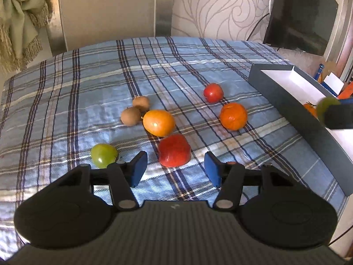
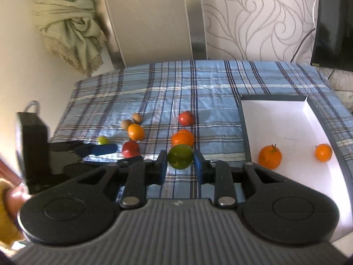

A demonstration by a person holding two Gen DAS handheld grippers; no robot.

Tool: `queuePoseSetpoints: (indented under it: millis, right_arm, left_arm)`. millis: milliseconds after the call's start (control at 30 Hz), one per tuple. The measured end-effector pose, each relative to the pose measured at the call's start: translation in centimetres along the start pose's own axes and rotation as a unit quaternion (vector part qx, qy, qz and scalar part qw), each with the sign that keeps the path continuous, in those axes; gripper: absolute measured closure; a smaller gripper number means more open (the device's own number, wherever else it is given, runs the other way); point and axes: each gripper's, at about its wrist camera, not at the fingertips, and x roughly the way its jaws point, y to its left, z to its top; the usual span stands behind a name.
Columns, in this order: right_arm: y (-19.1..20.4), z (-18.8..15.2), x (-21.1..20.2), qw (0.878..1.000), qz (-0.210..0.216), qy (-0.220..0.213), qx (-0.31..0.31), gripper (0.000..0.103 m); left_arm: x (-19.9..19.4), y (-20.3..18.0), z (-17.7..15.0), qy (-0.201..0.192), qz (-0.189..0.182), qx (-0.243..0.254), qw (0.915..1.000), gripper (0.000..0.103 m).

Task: Organize fruits
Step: 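Lower the left tool over the red apple and close on it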

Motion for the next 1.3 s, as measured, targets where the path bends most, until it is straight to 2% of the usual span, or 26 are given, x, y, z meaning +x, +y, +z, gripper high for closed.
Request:
queuePoseSetpoints:
  millis: [233,400,533,767,1033,1300]
  right_arm:
    - [-0.2,-0.9,-0.9,1.0,0.01,0.004,-0.019,0.075]
    - [-1.1,-1.4,-1.1,1.0,-0.001,-0.003,-0.011,0.075]
    - [-2.1,-2.0,-0.8,1.0,-0.01,0.0,-0.002,0.075]
    - [-2.7,-2.1,-0.7,1.0,-0.011,0.001,0.004,0.075]
    - [-3.0,-2.3,-0.2,1.0,0.003,0.007,-0.001,0.075]
    - [-3.4,-1.9,0.0,1.0,0.019,0.004,-0.01,0.075]
  left_arm:
    - [0.5,0.2,0.0,0.002,0.008,-0.025,0.9996,0.042]
    - [0.5,0.0,0.0,-0.003,0.013,-0.028,0.9995,0.042]
    - [0.7,-0.1,0.1,-0.005,0.014,-0.031,0.9994,0.052]
    - [1.0,-0.1,0.2,-0.004,0.023,-0.032,0.9992,0.062]
    - [0.6,-0.5,-0.4,-0.01,0.039,-0.029,0.9988,0.064]
    - [-1.1,-0.3,0.0,-0.009,0.051,-0.049,0.9974,0.064]
